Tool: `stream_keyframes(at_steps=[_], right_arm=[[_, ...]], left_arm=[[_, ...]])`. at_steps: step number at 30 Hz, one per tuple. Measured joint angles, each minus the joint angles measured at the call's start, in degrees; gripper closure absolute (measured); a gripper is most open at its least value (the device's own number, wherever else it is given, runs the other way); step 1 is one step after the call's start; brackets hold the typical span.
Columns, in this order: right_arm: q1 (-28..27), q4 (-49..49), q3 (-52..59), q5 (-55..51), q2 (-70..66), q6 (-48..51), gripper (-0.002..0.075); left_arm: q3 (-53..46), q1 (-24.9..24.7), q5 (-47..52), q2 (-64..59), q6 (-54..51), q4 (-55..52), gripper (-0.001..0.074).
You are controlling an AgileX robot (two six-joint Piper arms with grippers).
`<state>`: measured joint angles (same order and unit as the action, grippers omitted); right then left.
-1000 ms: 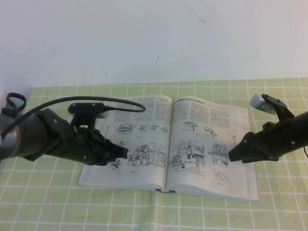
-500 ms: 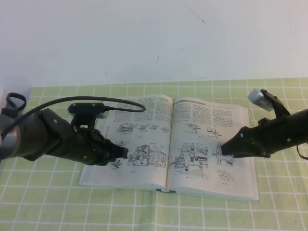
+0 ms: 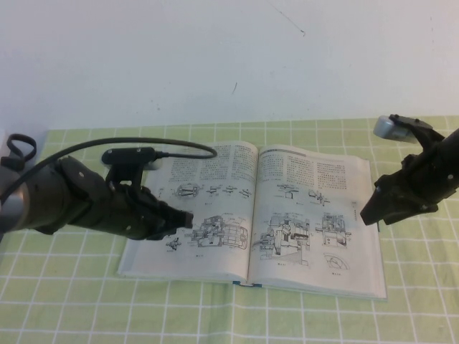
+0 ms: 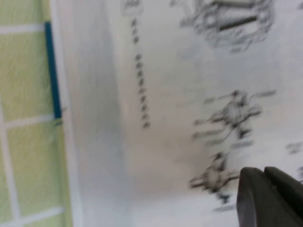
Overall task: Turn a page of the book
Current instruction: Open the closed book
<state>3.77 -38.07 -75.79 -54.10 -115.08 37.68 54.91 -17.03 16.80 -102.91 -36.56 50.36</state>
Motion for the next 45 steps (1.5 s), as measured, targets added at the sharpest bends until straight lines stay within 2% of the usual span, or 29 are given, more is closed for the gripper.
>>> stream_keyframes(at_steps=[3, 8, 14, 19, 29, 39, 45], right_arm=[[0.00, 2.10, -0.23, -0.12, -0.11, -1.59, 0.0339], [0.00, 0.08, -0.25, -0.25, -1.87, -0.94, 0.0339], [0.00, -4.54, -0.35, 0.21, -3.21, 0.35, 0.0339], [0.00, -5.02, -0.35, 0.73, -3.41, 0.57, 0.0339], [1.32, -6.14, -0.35, 2.73, -5.19, 0.57, 0.0339], [3.34, -5.89, -0.85, 4.47, -5.30, -0.57, 0.0339], [3.34, -1.84, -2.46, 3.13, -5.20, -4.12, 0.0339]], left_arm=[[1.91, -0.10, 1.75, 0.96, 0.00, 0.73, 0.0739], [5.51, -0.53, 4.47, 1.65, 0.10, 0.85, 0.0739], [6.06, -0.53, 3.66, -1.38, 0.10, 0.85, 0.0739], [6.06, -0.53, 2.98, -5.35, -1.53, 1.26, 0.0739], [6.19, -0.53, 2.98, -5.59, -2.02, 1.40, 0.0739], [6.23, -0.53, 2.98, -5.71, -2.02, 1.40, 0.0739], [6.23, -0.53, 2.98, -5.71, -2.02, 1.40, 0.0739]])
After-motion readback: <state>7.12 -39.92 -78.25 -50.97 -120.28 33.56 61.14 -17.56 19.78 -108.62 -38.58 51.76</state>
